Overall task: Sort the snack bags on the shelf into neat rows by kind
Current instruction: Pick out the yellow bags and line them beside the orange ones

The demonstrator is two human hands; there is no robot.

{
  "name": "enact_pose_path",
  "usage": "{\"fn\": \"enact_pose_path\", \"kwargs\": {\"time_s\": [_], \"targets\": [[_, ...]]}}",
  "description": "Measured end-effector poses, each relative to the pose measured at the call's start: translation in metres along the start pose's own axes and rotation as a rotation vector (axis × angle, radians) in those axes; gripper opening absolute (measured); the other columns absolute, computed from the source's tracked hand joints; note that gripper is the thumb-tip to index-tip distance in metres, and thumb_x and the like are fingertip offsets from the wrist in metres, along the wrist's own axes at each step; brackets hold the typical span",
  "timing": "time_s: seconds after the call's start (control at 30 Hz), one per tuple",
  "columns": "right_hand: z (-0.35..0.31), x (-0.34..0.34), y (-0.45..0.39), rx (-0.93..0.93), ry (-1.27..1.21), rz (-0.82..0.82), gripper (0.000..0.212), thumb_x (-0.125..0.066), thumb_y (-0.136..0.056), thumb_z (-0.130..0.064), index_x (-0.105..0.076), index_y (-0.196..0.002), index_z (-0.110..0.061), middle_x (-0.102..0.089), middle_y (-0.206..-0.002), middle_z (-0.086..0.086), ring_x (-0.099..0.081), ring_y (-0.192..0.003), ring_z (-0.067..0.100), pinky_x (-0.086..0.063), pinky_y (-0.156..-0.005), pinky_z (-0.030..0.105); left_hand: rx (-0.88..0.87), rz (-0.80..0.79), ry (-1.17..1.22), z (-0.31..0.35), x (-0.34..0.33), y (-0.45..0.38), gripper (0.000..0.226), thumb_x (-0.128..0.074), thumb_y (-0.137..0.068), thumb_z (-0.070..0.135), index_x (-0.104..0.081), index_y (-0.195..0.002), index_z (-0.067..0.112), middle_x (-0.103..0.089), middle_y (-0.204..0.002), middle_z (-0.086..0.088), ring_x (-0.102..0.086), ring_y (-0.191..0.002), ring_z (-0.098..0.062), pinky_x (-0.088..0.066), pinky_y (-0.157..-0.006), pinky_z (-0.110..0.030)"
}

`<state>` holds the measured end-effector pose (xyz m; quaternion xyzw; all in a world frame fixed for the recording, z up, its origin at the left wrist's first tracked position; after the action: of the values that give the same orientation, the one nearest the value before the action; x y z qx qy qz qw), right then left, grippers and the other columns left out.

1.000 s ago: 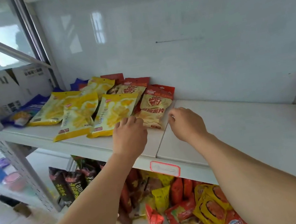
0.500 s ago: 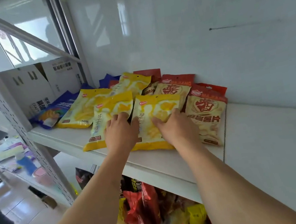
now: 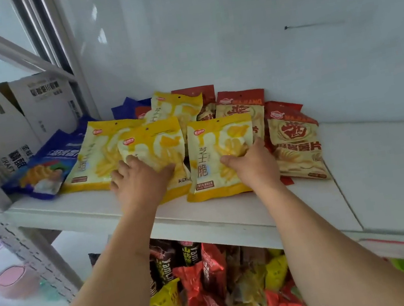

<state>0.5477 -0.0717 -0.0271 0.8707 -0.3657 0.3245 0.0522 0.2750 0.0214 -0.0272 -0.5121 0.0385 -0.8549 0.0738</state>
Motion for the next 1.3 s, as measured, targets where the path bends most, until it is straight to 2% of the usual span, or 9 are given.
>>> {"fn": "enact_pose_path", "kwargs": {"time_s": [0.17, 0.33, 0.53, 0.7, 0.83, 0.9, 1.13, 1.2, 1.3], "targets": [[0.005, 0.001, -0.001, -0.026, -0.136, 0.006, 0.074, -0.085, -0.071, -0.043, -0.052, -0.131, -0.015, -0.066, -0.125, 0.000, -0.064, -0.113, 0.025, -0.051, -0.094, 0.037, 0.026, -0.113, 0.053, -0.017, -0.009, -0.010, 0.132, -0.056, -0.068, 0.087, -0.007, -0.156, 0.002, -0.034, -0.156, -0.020, -0.031, -0.144, -0.039, -0.031, -0.115, -0.050], [0.011, 0.001, -0.005, -0.043, -0.162, -0.030, 0.066, -0.087, -0.071, -0.040, -0.059, -0.125, -0.014, -0.070, -0.114, -0.002, -0.068, -0.101, 0.021, -0.051, -0.081, 0.029, 0.014, -0.127, 0.367, -0.010, -0.007, -0.009, 0.129, -0.083, -0.070, 0.057, -0.001, -0.158, 0.011, -0.029, -0.158, -0.017, -0.040, -0.139, -0.040, -0.043, -0.103, -0.054], [0.011, 0.012, -0.002, -0.058, -0.277, -0.037, 0.069, -0.086, -0.075, -0.034, -0.050, -0.128, -0.010, -0.063, -0.114, -0.001, -0.063, -0.094, 0.016, -0.046, -0.070, 0.025, 0.065, -0.177, 0.675, -0.013, -0.011, -0.018, 0.118, -0.089, -0.072, 0.031, -0.008, -0.156, 0.012, -0.043, -0.149, -0.017, -0.047, -0.132, -0.040, -0.046, -0.104, -0.052], [0.014, 0.034, -0.003, -0.012, -0.394, -0.084, 0.037, -0.083, -0.080, -0.027, -0.055, -0.104, -0.024, -0.065, -0.093, -0.012, -0.063, -0.079, 0.000, -0.046, -0.061, 0.015, 0.055, -0.157, 0.868, -0.004, -0.009, -0.008, 0.109, -0.088, -0.073, 0.029, -0.017, -0.154, 0.013, -0.047, -0.146, -0.012, -0.049, -0.131, -0.037, -0.046, -0.103, -0.048], [0.024, 0.062, -0.002, -0.005, -0.491, -0.050, 0.040, -0.084, -0.077, -0.038, -0.068, -0.108, -0.018, -0.077, -0.097, 0.000, -0.075, -0.085, 0.018, -0.060, -0.083, 0.037, -0.008, -0.126, 0.956, 0.018, -0.004, 0.009, 0.100, -0.082, -0.080, 0.038, -0.019, -0.154, 0.014, -0.049, -0.145, -0.007, -0.051, -0.129, -0.032, -0.047, -0.099, -0.042], [0.034, 0.079, -0.003, -0.019, -0.517, -0.035, 0.047, -0.084, -0.076, -0.039, -0.069, -0.113, -0.016, -0.078, -0.099, 0.004, -0.076, -0.084, 0.022, -0.061, -0.081, 0.042, -0.010, -0.140, 1.025, 0.031, -0.005, 0.017, 0.089, -0.080, -0.082, 0.039, -0.029, -0.149, 0.012, -0.053, -0.139, -0.004, -0.054, -0.124, -0.028, -0.046, -0.093, -0.036], [0.098, 0.159, 0.003, -0.123, -0.555, 0.071, 0.027, -0.079, -0.082, -0.036, -0.067, -0.100, -0.019, -0.077, -0.091, 0.001, -0.075, -0.072, 0.012, -0.057, -0.056, 0.023, 0.106, -0.448, 1.202, 0.091, -0.042, 0.059, 0.058, -0.090, -0.067, 0.036, -0.064, -0.113, 0.012, -0.072, -0.099, -0.005, -0.070, -0.085, -0.024, -0.058, -0.074, -0.036], [0.115, 0.184, 0.006, -0.115, -0.548, 0.108, 0.022, -0.079, -0.083, -0.035, -0.064, -0.093, -0.023, -0.076, -0.090, -0.001, -0.074, -0.074, 0.012, -0.058, -0.060, 0.026, 0.104, -0.585, 1.274, 0.120, -0.057, 0.078, 0.065, -0.094, -0.057, 0.033, -0.070, -0.113, 0.012, -0.076, -0.103, -0.011, -0.075, -0.088, -0.032, -0.060, -0.081, -0.050], [0.140, 0.218, 0.004, -0.096, -0.533, 0.142, 0.025, -0.078, -0.083, -0.039, -0.063, -0.095, -0.022, -0.074, -0.094, 0.000, -0.074, -0.084, 0.019, -0.060, -0.079, 0.038, 0.012, -0.709, 1.321, 0.172, -0.069, 0.113, 0.052, -0.088, -0.069, 0.017, -0.068, -0.116, 0.011, -0.076, -0.105, -0.015, -0.076, -0.087, -0.033, -0.061, -0.072, -0.048]]}}
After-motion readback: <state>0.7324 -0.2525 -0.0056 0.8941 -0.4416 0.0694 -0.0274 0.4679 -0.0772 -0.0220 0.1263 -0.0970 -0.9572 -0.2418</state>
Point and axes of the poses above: each hand's wrist, its own y-axis away from the middle knuckle, its own x-axis out of the back of the hand, z = x × y, the point moved 9 cm from there along -y, towards the middle knuckle
